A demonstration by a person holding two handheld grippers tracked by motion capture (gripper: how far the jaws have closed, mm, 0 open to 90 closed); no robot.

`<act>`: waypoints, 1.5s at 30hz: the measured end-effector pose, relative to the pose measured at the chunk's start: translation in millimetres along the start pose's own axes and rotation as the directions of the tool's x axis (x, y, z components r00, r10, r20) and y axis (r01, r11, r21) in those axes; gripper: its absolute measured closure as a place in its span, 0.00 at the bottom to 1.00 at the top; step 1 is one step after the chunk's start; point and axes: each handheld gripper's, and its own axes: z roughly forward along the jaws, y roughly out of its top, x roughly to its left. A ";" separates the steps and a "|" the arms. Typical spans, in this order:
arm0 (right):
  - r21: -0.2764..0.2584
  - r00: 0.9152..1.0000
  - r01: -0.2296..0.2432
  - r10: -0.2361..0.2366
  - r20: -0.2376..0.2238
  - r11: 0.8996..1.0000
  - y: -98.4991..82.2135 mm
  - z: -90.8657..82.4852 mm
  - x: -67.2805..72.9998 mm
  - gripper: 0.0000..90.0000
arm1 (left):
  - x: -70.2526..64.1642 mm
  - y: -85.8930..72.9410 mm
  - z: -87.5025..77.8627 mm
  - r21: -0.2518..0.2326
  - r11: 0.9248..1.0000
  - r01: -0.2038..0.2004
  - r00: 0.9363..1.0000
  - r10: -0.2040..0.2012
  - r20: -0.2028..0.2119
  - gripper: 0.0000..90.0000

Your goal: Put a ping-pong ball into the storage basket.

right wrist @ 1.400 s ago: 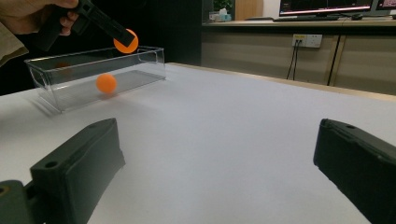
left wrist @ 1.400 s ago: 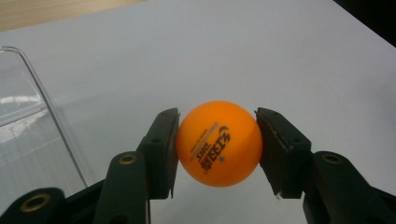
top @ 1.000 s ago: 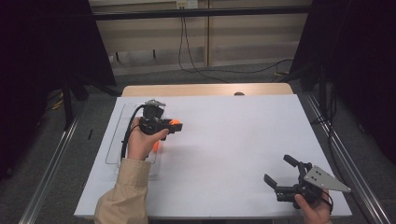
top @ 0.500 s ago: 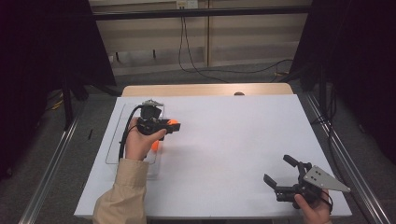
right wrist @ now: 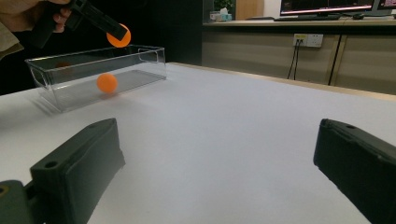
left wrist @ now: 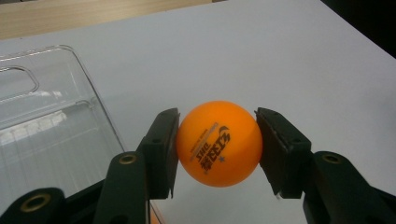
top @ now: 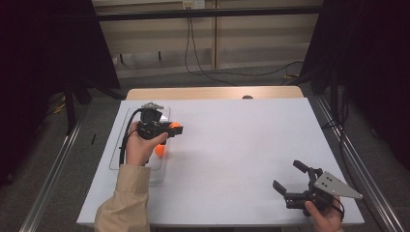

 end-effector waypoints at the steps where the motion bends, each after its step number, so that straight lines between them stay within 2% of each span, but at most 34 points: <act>1: 0.000 1.000 0.000 0.000 0.000 1.000 0.0 0.0 0.0 0.00 | 0.3 0.0 -0.7 0.002 1.000 0.001 1.000 -0.001 0.001 0.57; 15: 0.000 1.000 0.001 -0.001 -0.002 1.000 0.1 0.2 0.1 0.00 | 6.9 -1.4 -6.6 0.000 1.000 -0.002 1.000 0.002 -0.025 0.57; 24: -0.001 1.000 0.001 -0.001 -0.004 1.000 0.2 0.4 0.4 0.00 | 11.7 -2.9 -11.5 -0.020 1.000 0.016 0.999 -0.017 -0.034 0.57; 35: 0.001 1.000 0.002 -0.002 -0.005 1.000 0.1 0.7 0.4 0.00 | 15.8 -3.9 -14.0 -0.020 1.000 0.010 0.998 -0.011 -0.056 0.56; 45: 0.000 1.000 0.002 -0.002 -0.006 1.000 0.1 0.8 0.5 0.00 | 19.7 -5.3 -17.9 -0.038 0.999 0.026 0.997 -0.029 -0.070 0.57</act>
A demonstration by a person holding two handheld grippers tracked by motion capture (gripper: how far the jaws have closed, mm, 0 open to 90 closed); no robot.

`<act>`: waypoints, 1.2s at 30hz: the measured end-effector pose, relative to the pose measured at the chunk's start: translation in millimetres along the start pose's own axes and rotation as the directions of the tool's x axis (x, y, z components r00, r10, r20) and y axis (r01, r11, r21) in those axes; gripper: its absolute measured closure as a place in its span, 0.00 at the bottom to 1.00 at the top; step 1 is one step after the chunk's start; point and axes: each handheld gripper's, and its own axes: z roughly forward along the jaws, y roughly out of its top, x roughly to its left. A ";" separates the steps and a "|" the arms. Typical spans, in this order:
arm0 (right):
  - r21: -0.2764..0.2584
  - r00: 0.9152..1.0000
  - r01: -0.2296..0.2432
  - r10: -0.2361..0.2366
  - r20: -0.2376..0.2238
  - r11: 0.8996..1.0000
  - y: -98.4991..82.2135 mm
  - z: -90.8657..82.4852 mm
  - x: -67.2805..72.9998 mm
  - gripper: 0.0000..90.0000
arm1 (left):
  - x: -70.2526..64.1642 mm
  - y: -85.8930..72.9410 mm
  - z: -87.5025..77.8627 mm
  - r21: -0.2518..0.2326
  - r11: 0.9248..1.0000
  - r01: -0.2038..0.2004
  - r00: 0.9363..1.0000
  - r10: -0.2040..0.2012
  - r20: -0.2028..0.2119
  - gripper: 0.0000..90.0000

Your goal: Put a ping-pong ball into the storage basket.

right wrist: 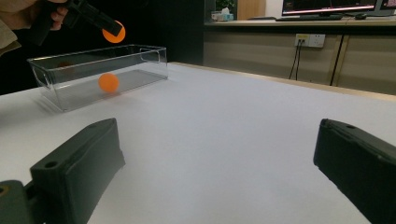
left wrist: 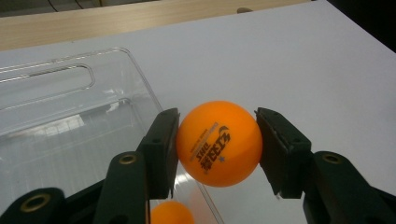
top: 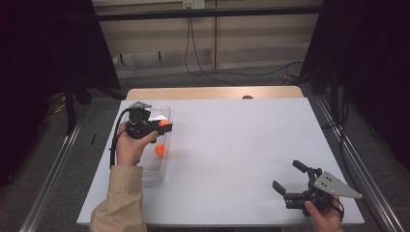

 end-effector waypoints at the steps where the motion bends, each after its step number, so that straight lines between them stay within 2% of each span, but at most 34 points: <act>1: -0.001 1.000 0.001 -0.001 0.000 1.000 0.0 0.1 0.0 0.00 | 1.1 -0.1 -0.6 0.003 1.000 -0.006 1.000 0.006 0.001 0.56; 27: -0.001 1.000 0.000 0.000 -0.002 1.000 0.1 0.4 0.3 0.00 | 11.3 -4.1 -4.6 -0.020 1.000 0.018 0.999 -0.018 -0.027 0.56; 36: -0.001 1.000 0.001 -0.001 -0.003 1.000 0.2 0.4 0.2 0.00 | 14.4 -5.7 -3.6 -0.008 1.000 0.010 0.999 -0.010 -0.043 0.56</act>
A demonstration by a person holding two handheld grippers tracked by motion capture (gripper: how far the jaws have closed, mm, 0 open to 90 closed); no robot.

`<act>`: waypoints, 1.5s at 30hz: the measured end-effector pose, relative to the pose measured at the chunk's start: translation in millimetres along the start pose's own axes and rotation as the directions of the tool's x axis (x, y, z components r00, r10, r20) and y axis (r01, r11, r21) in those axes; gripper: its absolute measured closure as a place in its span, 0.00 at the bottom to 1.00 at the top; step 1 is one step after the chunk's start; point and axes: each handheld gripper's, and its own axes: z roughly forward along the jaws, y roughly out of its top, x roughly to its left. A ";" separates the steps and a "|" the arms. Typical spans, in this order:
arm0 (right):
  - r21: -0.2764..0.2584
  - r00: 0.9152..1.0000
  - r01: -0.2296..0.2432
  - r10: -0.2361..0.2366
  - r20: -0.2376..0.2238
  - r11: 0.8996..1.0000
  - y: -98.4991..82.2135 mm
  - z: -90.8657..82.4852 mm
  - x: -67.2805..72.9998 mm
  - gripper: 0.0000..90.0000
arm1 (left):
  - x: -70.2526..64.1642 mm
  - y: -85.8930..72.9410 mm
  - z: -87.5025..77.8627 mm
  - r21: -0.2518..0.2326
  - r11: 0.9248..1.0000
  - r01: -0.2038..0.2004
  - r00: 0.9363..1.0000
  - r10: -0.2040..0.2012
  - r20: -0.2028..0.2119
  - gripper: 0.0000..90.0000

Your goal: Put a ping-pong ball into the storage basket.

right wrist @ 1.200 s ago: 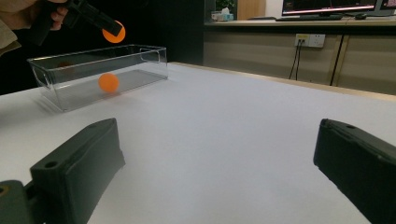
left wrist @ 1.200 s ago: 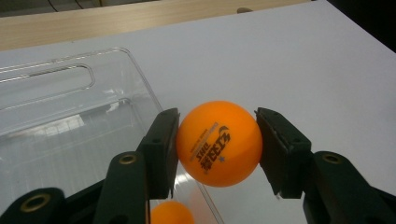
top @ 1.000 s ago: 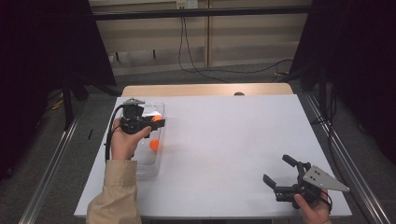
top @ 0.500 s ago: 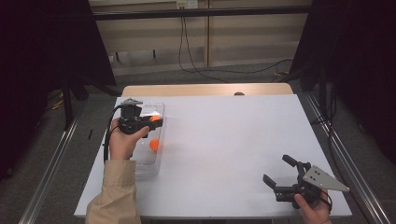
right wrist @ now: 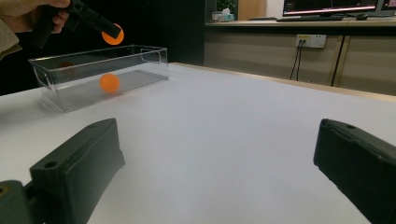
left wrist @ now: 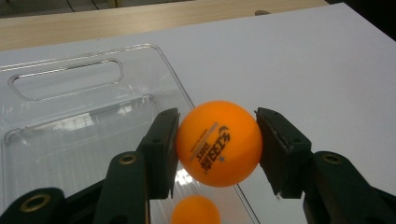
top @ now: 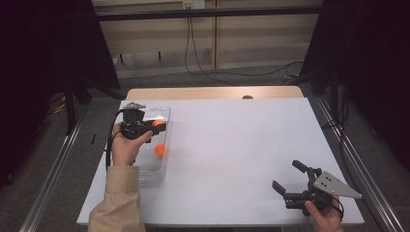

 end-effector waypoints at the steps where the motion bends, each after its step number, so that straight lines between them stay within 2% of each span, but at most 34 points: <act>1: 0.000 1.000 0.000 0.000 0.000 1.000 0.0 0.0 0.0 0.00 | 0.3 -0.2 0.1 -0.001 1.000 0.003 1.000 -0.003 0.000 0.56; 20: -0.001 1.000 -0.001 0.001 -0.002 1.000 0.2 0.1 0.2 0.00 | 10.2 -5.1 -1.5 -0.007 1.000 0.023 0.998 -0.024 -0.053 0.56; 45: -0.001 1.000 -0.001 0.001 -0.003 1.000 0.1 0.8 0.2 0.00 | 18.1 -10.8 -0.9 0.000 0.999 0.038 0.996 -0.038 -0.078 0.56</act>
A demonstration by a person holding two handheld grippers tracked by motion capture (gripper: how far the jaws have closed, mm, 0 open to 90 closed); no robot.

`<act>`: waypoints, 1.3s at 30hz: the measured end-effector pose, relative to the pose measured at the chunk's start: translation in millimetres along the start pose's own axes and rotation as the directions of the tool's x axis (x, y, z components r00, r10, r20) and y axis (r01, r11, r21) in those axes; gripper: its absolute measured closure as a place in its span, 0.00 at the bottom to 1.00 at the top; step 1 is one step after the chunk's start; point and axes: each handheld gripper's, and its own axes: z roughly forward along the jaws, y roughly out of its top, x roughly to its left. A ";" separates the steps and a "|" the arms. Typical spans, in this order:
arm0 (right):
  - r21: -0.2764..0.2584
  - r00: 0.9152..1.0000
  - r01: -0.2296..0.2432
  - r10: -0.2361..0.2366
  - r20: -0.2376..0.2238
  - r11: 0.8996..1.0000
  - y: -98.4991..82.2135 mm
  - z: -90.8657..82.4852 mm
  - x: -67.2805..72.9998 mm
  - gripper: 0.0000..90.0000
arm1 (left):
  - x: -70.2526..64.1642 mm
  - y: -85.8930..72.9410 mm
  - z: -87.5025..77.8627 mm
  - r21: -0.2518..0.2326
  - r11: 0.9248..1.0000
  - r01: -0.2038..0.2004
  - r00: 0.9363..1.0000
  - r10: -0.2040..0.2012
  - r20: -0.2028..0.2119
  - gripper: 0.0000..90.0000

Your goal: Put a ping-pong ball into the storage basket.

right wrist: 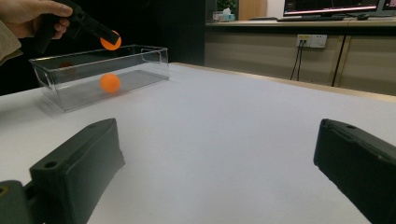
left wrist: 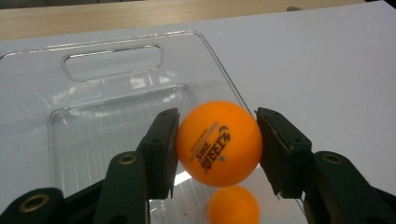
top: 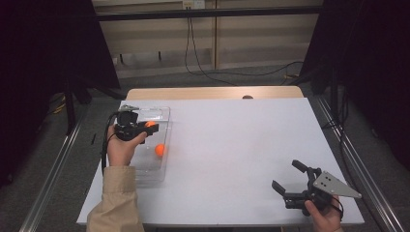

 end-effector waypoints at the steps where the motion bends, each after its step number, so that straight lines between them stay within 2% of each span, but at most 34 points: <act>1: 0.000 1.000 0.000 0.000 0.000 1.000 0.0 0.1 0.0 0.00 | 0.4 -0.3 0.2 0.000 1.000 0.001 1.000 -0.001 -0.001 0.56; 16: 0.004 1.000 0.003 -0.003 -0.003 1.000 0.0 1.1 0.4 0.00 | 4.4 -3.4 0.4 0.004 1.000 0.011 1.000 -0.011 -0.020 0.56; 29: 0.003 1.000 0.005 -0.005 -0.007 1.000 0.3 1.8 0.7 0.00 | 5.2 -4.8 2.1 0.015 1.000 0.004 0.999 -0.003 -0.046 0.55; 39: 0.002 1.000 0.003 -0.003 -0.006 1.000 0.4 1.8 0.7 0.00 | 5.1 -5.4 1.9 0.014 1.000 0.006 0.999 -0.005 -0.044 0.54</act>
